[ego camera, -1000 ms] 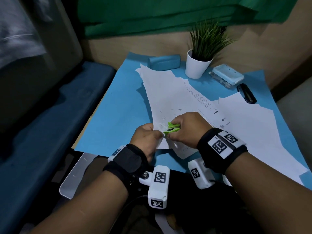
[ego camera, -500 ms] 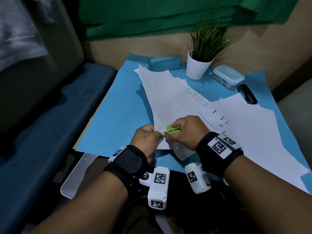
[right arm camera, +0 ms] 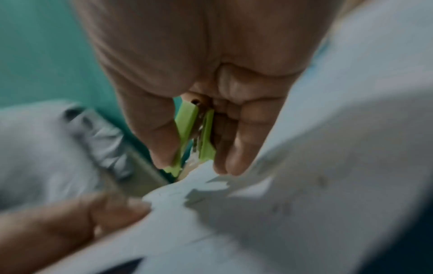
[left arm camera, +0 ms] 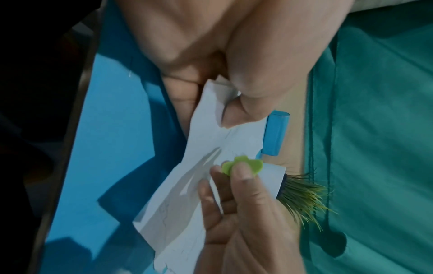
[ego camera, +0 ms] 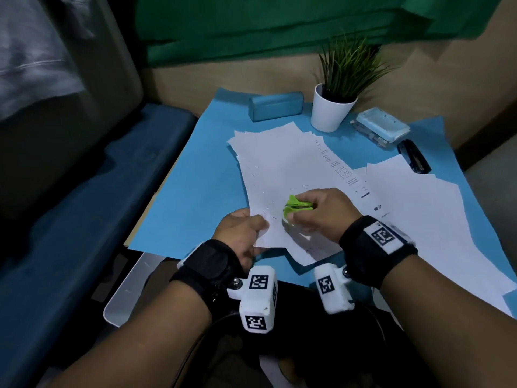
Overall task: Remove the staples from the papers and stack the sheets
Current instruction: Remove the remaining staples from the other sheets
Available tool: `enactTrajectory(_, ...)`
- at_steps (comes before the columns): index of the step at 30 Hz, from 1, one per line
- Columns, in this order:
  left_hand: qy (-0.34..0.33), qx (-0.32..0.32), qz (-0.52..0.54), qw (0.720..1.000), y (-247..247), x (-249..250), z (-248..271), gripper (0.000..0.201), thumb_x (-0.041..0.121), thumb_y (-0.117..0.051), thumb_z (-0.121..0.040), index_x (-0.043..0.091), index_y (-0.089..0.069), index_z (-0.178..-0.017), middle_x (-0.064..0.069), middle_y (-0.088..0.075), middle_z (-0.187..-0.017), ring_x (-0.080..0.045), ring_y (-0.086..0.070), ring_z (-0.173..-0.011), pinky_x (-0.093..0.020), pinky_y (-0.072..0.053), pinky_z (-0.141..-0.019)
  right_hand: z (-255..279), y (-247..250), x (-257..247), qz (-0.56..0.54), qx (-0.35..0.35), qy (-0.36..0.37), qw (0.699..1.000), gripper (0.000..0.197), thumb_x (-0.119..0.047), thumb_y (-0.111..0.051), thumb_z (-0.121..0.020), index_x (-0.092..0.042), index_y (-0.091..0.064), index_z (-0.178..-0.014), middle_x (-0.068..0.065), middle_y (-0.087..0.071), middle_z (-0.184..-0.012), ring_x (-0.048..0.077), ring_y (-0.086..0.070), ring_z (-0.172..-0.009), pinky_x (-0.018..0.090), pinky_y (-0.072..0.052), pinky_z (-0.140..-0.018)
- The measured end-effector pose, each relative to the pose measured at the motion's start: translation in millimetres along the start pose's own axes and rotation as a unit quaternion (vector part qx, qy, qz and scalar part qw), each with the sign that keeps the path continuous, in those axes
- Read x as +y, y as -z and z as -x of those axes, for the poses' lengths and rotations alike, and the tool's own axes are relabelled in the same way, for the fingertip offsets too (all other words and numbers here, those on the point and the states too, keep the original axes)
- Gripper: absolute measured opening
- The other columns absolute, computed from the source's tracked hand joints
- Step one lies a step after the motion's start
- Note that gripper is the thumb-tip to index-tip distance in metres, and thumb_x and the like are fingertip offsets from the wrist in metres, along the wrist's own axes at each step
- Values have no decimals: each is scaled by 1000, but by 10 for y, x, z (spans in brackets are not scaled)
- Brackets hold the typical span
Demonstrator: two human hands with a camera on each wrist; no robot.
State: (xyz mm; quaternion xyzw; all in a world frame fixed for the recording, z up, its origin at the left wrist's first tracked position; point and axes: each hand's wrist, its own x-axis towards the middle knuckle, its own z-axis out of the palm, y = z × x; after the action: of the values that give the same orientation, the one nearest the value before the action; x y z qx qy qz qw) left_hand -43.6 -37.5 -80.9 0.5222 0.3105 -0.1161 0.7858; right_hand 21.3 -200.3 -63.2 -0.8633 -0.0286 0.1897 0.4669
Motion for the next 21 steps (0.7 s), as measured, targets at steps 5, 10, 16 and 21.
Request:
enactTrajectory(5,-49,12,-26,998,7,-79,-34,20,-18,-54,-81,-6,-68,-90,-25,-70,-80,-31,-65,-63,-37,-57,-61,23,-9,-246,342,-29,164,925,39,-37,-77,-73,-14,-73,-103,2,-70,-98,20,-61,-93,28,-47,-82)
enactTrajectory(10,-84,6,-33,996,4,-78,-43,25,-6,-66,-63,-4,-72,-88,-28,-73,-91,-32,-66,-76,-45,-56,-76,20,-50,-322,409,-61,197,889,27,-41,-72,-74,-16,-69,-83,3,-63,-81,23,-57,-79,35,-47,-74)
enactTrajectory(16,-93,-7,-28,995,10,-101,-72,30,0,-64,-56,-1,-74,-84,-25,-72,-89,-31,-64,-79,-42,-52,-77,13,-70,-358,428,-72,199,879,22,-40,-70,-75,-21,-59,-71,1,-62,-78,19,-53,-74,30,-39,-65)
enactTrajectory(21,-89,-1,-39,995,-6,-78,-68,25,2,-64,-57,2,-74,-80,-19,-67,-81,-28,-54,-74,-38,-44,-69,-27,-105,-336,429,-63,195,880,25,-44,-69,-77,-24,-56,-69,-2,-60,-75,18,-49,-73,27,-32,-65)
